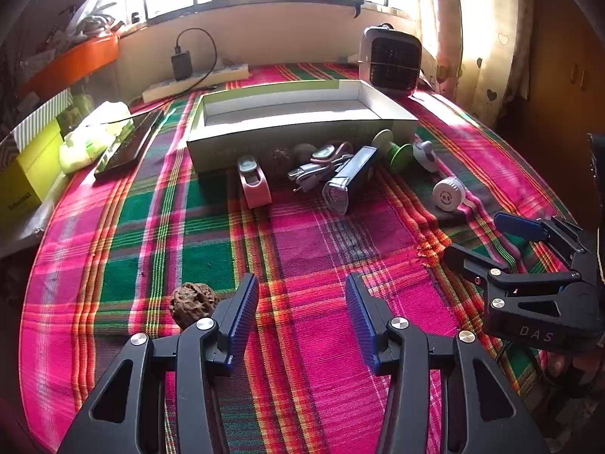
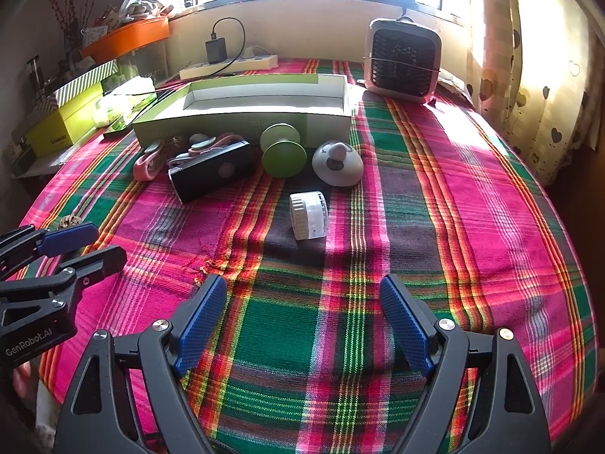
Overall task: Organize objects
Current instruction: 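Grasp the brown walnut with the left tool while the right tool grasps the white roll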
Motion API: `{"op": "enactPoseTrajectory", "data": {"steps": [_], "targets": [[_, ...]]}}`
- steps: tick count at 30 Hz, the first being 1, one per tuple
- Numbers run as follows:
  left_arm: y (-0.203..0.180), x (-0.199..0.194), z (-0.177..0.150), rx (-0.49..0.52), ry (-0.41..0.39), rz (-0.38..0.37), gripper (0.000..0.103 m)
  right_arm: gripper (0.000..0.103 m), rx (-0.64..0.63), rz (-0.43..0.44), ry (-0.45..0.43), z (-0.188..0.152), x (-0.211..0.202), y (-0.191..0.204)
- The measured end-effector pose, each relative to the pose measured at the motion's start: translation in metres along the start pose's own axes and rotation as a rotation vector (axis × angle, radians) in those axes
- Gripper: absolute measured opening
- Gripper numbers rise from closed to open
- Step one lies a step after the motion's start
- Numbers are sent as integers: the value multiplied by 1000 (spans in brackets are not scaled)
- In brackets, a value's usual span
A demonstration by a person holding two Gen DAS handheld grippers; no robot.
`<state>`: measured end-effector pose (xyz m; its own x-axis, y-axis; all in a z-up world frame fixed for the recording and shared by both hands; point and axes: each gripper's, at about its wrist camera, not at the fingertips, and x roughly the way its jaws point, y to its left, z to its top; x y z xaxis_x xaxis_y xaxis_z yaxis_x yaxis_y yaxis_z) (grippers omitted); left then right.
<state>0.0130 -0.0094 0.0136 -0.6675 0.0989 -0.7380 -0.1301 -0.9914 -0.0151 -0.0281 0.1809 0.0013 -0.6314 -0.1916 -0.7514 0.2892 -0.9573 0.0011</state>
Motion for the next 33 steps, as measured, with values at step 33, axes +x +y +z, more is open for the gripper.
{"op": "enactPoseTrajectory", "data": {"steps": [33], "targets": [[63,-3,-17,-143,23,26,36,60,-6,-1,23,29,21,-10]]}}
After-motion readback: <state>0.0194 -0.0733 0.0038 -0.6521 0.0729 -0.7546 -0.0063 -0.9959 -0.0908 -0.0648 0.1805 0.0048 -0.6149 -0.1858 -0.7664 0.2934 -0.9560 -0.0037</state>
